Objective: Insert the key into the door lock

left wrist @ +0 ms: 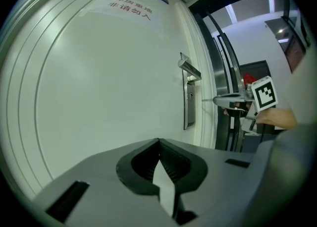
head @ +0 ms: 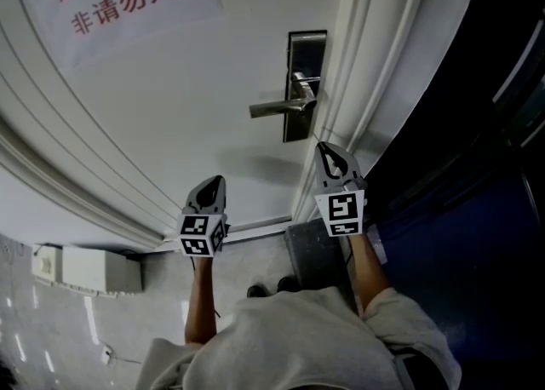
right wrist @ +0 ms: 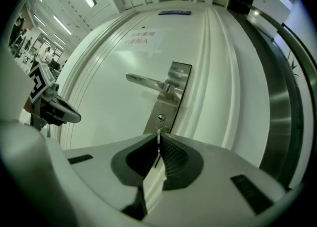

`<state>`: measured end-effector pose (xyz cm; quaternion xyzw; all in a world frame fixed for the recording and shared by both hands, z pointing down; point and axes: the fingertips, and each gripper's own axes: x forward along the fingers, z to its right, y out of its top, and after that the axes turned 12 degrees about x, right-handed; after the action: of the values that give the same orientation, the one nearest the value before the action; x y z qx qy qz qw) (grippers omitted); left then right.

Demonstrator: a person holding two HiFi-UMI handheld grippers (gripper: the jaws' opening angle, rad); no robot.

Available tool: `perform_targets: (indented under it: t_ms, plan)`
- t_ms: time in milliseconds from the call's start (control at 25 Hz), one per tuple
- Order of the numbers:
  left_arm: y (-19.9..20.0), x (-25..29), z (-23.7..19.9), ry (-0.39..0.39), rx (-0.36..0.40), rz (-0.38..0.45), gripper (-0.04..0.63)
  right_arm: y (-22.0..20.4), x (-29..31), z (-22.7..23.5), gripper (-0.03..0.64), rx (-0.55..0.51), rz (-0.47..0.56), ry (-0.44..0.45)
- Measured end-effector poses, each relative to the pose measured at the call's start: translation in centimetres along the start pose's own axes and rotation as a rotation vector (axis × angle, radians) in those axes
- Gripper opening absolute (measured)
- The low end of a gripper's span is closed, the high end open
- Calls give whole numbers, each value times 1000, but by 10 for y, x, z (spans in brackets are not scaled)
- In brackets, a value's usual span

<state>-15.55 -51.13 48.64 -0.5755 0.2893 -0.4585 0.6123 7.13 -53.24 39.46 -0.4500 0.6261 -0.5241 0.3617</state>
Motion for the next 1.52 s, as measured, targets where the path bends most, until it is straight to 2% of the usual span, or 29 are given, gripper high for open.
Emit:
perform_targets:
  t_ms: [200,520,920,1240,1360,1520]
  plan:
    - [-1,0,-4,2,-3,1,17,16,12,2,31,-63,21,2]
    - [-7,0,-6,3,-9,-8,17,27,23,-2,31,-249,19,0]
    - [-10,-1,-6,4,-13,-9,17,25,32,-11,31,-670,-11,-31]
    - [-11,0,-7,2,-13,-11,17,13,36,-15,31,-942,-34,-60]
    - [-11,1,-6,0,-12,-10,17,11,38,-15,31,-991,-41,-80]
    - [-12,0,-6,-2,-14,-14,17,10,42,-13,31,-994,-52,-90]
